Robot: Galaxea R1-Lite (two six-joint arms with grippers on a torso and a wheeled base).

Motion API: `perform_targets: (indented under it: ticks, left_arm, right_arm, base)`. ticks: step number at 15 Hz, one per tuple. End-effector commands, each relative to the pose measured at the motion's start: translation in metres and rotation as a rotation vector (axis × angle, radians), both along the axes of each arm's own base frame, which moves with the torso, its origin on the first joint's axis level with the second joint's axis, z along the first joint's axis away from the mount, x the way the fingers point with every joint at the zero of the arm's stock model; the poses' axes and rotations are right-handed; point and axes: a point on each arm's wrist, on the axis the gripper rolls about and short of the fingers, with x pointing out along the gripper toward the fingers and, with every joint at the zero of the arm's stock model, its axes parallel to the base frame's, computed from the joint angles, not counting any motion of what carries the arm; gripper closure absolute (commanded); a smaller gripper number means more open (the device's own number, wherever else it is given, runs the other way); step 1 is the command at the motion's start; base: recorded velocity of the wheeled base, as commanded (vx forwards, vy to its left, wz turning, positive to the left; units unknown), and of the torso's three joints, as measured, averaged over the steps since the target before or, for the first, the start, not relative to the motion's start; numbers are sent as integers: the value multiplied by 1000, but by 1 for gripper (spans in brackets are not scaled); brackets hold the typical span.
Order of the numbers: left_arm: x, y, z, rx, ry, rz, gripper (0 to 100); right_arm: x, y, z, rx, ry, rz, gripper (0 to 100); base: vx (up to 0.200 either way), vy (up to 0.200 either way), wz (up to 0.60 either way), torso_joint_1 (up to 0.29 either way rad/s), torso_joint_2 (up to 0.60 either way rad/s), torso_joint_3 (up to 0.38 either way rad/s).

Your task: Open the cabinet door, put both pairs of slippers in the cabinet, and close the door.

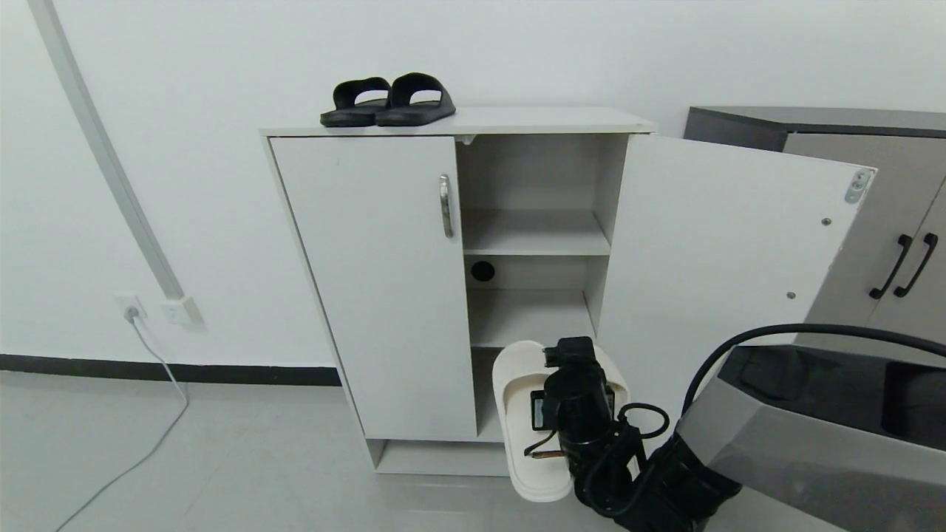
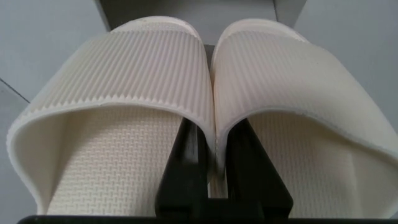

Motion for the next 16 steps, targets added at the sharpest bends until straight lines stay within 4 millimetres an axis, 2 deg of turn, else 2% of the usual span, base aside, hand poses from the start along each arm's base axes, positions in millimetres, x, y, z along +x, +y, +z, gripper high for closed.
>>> perform_targets:
  ticks: [1,5,10,12,16]
  left_arm:
    - [0,0,0,0,2,-1,100]
    - [0,0,0,2,2,1,100]
    - [0,0,0,2,2,1,100]
    - [0,0,0,2,2,-1,100]
    - [0,0,0,2,2,1,100]
  right_arm:
    - [-7,6,-3,-6,6,32,100]
    - [-2,14,-14,-30,8,42,100]
    - [7,22,-7,-25,-5,41,100]
    - [16,26,-8,-28,-3,28,100]
    - [21,29,-9,-29,-2,26,100]
  base:
    - [0,0,0,0,0,0]
    - [0,0,0,0,0,0]
    - [0,0,0,0,0,0]
    - [0,0,0,0,0,0]
    - [0,0,0,4,2,-154]
